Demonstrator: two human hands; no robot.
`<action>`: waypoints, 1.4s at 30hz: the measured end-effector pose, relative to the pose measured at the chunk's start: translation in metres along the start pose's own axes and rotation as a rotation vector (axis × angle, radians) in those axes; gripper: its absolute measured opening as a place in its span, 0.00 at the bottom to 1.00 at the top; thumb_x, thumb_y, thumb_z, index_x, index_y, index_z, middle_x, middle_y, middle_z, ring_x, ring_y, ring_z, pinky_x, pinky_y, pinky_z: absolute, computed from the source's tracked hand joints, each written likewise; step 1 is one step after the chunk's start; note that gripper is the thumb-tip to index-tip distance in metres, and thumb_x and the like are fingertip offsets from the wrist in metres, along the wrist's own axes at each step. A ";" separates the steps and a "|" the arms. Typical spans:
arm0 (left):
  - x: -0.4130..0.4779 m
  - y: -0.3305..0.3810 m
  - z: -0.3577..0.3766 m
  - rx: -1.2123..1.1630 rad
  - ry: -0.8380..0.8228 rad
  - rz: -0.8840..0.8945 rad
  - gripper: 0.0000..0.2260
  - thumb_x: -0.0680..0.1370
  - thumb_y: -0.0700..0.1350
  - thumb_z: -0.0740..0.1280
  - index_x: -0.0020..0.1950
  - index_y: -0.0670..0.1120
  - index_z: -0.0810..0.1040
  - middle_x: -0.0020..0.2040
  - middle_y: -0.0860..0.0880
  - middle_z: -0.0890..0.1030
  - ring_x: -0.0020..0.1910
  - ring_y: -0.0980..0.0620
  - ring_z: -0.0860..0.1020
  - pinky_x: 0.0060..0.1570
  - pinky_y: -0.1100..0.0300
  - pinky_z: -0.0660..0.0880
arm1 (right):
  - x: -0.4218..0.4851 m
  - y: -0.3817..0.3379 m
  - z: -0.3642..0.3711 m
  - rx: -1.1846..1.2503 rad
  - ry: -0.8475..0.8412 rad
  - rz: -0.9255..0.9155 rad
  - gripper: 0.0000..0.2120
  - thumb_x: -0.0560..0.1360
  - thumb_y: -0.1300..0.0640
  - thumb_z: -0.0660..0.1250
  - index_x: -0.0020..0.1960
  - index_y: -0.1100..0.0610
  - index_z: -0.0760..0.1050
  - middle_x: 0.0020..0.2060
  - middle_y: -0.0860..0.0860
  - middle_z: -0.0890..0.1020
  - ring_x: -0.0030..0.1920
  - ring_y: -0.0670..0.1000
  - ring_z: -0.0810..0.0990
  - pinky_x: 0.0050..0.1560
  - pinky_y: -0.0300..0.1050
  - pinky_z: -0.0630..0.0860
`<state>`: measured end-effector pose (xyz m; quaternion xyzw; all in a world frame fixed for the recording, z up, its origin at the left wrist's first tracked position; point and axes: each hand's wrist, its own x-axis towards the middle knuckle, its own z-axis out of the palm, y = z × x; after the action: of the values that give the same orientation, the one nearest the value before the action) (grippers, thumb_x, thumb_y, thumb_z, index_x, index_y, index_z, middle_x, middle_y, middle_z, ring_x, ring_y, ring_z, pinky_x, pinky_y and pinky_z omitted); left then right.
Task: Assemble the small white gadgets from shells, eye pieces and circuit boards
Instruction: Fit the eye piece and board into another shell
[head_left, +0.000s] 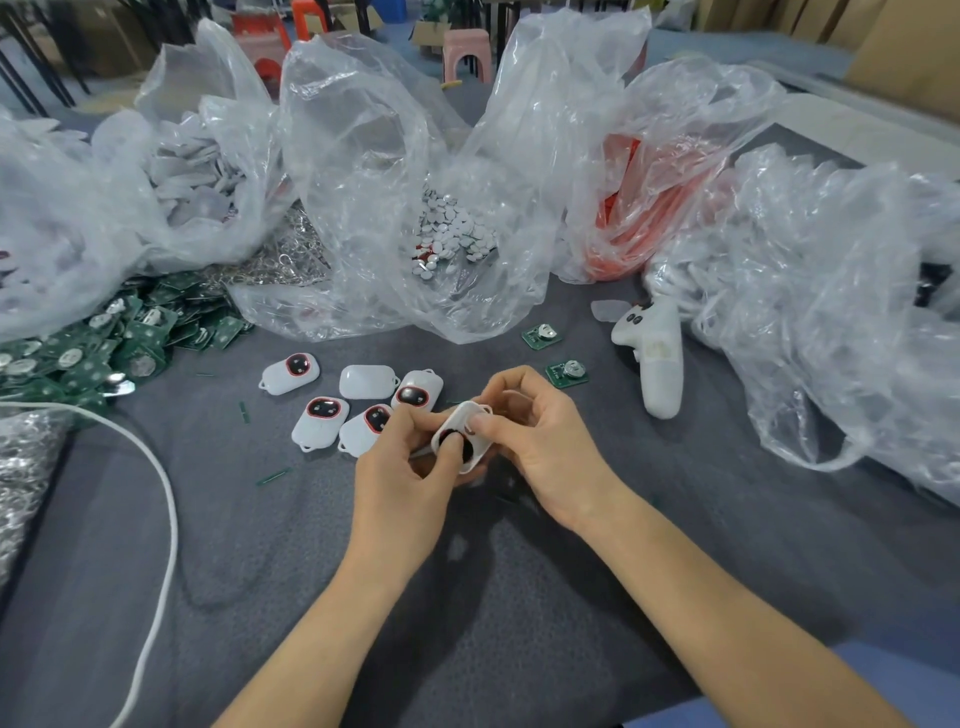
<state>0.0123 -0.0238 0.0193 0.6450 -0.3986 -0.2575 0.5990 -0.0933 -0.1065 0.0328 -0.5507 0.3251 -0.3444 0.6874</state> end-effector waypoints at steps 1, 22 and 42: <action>0.000 -0.001 0.000 0.011 0.015 -0.003 0.13 0.77 0.33 0.66 0.42 0.52 0.76 0.40 0.56 0.84 0.38 0.56 0.83 0.38 0.62 0.79 | -0.001 0.000 0.001 -0.011 0.000 -0.007 0.10 0.73 0.71 0.67 0.45 0.58 0.72 0.39 0.55 0.79 0.43 0.53 0.78 0.49 0.51 0.77; 0.004 -0.004 0.000 0.072 -0.003 0.001 0.14 0.77 0.32 0.62 0.48 0.52 0.78 0.40 0.53 0.83 0.30 0.51 0.82 0.34 0.61 0.79 | 0.001 0.000 -0.003 -0.538 0.038 -0.086 0.09 0.72 0.62 0.70 0.50 0.52 0.78 0.35 0.51 0.81 0.36 0.47 0.78 0.41 0.40 0.76; 0.005 -0.006 -0.007 0.641 -0.159 0.310 0.18 0.69 0.44 0.77 0.58 0.48 0.81 0.51 0.54 0.80 0.44 0.64 0.71 0.46 0.79 0.64 | 0.011 0.011 -0.012 -1.003 0.061 -0.117 0.07 0.72 0.54 0.70 0.50 0.49 0.78 0.50 0.46 0.69 0.56 0.46 0.66 0.56 0.37 0.67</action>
<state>0.0218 -0.0246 0.0148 0.7097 -0.5974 -0.0748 0.3658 -0.0955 -0.1206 0.0187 -0.8202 0.4389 -0.1996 0.3080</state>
